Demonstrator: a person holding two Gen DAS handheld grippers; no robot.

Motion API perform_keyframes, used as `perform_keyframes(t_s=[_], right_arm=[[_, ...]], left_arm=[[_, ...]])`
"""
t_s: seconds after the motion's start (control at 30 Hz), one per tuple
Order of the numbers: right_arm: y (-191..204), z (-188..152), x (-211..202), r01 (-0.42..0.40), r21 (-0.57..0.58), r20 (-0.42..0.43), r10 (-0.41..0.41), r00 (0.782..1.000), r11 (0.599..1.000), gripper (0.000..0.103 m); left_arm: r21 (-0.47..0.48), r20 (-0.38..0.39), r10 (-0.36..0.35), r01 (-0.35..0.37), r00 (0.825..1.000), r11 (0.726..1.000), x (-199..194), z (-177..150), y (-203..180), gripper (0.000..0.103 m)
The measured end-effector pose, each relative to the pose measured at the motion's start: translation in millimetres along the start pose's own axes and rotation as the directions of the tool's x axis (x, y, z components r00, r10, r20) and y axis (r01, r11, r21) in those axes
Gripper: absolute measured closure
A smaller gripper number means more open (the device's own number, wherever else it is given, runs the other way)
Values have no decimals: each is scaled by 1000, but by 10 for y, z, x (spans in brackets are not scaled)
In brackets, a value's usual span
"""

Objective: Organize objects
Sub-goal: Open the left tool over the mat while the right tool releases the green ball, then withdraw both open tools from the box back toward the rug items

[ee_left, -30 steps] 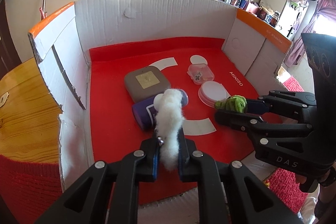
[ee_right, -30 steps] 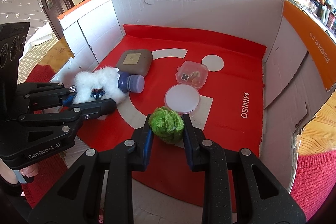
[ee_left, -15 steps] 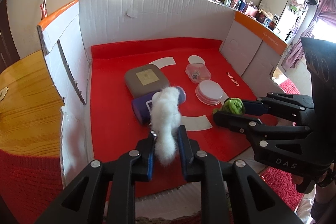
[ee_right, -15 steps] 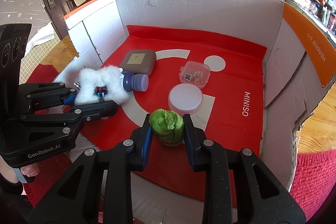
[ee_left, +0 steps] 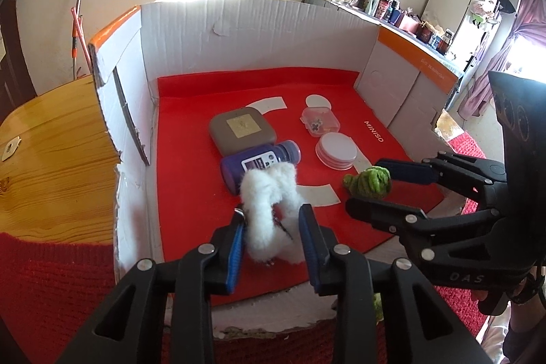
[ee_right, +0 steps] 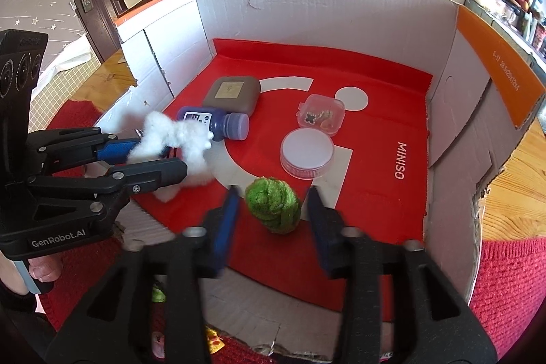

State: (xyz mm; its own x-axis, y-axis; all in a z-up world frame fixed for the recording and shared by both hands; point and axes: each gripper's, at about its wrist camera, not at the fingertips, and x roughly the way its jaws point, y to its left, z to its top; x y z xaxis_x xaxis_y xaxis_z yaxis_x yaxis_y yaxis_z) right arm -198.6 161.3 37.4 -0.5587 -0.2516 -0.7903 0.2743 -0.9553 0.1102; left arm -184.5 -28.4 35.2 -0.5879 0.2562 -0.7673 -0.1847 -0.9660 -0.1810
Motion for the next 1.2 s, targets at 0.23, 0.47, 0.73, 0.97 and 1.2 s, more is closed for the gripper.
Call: perform_keyframes(t_s=[0.23,0.47,0.73,0.97,1.2], right_arm=[[8,-16,-33,3,-3,12,-3,1000,1000,47],[16,-36,-86,-1,5,17,1,1000,1000,47],[27,-67,-165,-3,6,30,3,1000,1000,47],[39,-90,-272,-2,8,53,2,999,1000,43],[62,-148,-404,0,4,71,-1,997,1000,36]], left_arm=[[2,3,11,-11,1000,1000,-41,-10,-7,71],[14,18,31,-32,999,999,-93,-29,-39,61],[16,47,55,-56,997,998,-189,-33,-53,51],[11,65,64,-65,996,998,-270,-67,-66,44],[-4,87,79,-79,993,997,-368,-106,-73,36]])
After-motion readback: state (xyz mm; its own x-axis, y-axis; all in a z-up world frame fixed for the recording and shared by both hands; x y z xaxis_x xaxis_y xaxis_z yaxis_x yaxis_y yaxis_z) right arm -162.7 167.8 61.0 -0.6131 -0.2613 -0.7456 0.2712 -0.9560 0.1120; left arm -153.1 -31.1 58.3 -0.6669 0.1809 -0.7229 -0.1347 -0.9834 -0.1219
